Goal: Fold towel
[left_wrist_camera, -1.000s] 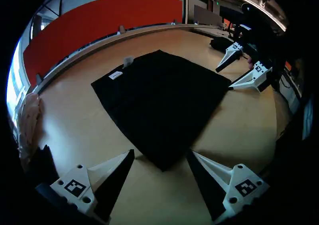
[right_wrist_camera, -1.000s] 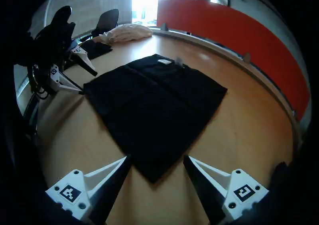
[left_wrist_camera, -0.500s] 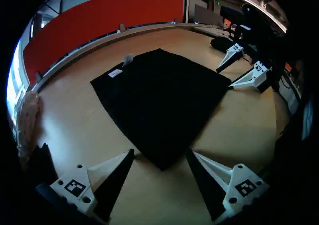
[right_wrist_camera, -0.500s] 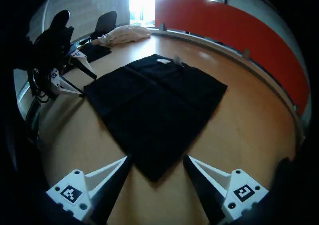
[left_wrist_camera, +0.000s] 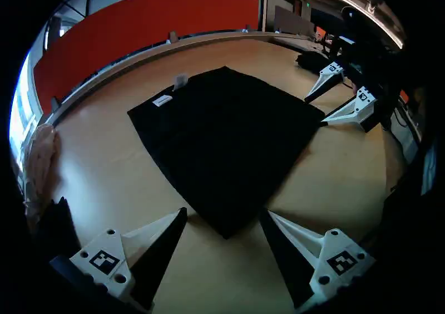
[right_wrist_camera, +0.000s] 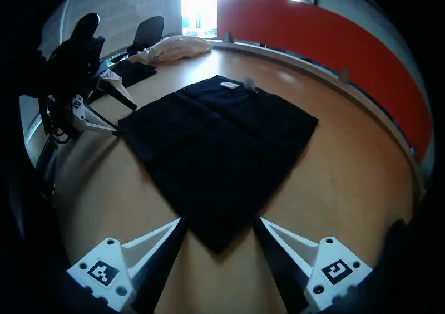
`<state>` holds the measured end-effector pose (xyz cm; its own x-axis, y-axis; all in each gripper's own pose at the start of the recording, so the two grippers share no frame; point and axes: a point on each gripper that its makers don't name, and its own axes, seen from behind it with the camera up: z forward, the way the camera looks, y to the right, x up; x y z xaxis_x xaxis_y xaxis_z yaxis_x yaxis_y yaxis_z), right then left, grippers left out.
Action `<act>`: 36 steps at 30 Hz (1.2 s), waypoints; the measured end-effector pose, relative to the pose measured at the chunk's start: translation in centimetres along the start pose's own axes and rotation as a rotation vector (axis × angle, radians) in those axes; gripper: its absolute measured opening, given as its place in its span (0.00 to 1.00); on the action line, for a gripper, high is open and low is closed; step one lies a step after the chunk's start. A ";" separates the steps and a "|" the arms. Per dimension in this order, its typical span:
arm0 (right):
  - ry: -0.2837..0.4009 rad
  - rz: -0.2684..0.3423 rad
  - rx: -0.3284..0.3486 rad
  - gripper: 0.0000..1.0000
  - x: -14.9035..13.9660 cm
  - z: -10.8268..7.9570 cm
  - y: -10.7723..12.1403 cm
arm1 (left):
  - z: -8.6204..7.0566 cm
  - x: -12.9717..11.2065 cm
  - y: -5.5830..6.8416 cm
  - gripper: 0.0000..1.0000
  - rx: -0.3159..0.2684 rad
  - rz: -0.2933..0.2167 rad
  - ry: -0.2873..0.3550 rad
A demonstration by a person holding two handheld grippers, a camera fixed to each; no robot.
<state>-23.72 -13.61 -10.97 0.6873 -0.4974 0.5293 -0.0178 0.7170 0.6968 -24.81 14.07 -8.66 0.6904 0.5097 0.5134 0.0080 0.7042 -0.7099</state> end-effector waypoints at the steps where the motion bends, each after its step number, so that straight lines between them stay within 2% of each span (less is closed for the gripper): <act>1: 0.000 -0.001 0.001 0.91 0.0 0.0 0.0 | 0.0 0.0 0.0 0.96 0.000 -0.001 -0.001; 6: -0.003 -0.005 0.006 0.88 0.1 0.1 0.0 | 0.0 0.1 0.0 0.95 0.004 -0.002 -0.011; 10: -0.009 -0.011 0.012 0.84 0.1 0.1 -0.1 | 0.0 0.1 0.1 0.88 0.006 -0.004 -0.020; 19: -0.022 -0.016 0.020 0.67 0.2 0.0 -0.3 | -0.1 0.3 0.5 0.76 0.006 -0.007 -0.022; 23: -0.023 -0.009 0.016 0.51 0.3 0.1 -0.1 | -0.1 0.4 0.5 0.71 0.009 -0.013 -0.027; 25: -0.024 -0.006 0.014 0.48 0.3 0.2 -0.1 | -0.1 0.4 0.4 0.68 0.013 -0.017 -0.029; 32: -0.025 -0.003 0.009 0.47 0.3 0.3 0.0 | -0.2 0.5 0.3 0.53 0.031 -0.043 -0.037; 36: -0.026 0.001 0.008 0.46 0.3 0.2 0.0 | -0.4 0.6 0.3 0.52 0.037 -0.049 -0.040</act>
<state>-23.68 -13.85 -10.71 0.6678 -0.5092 0.5428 -0.0249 0.7136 0.7001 -24.14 14.38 -8.71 0.6605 0.4930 0.5663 0.0137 0.7462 -0.6656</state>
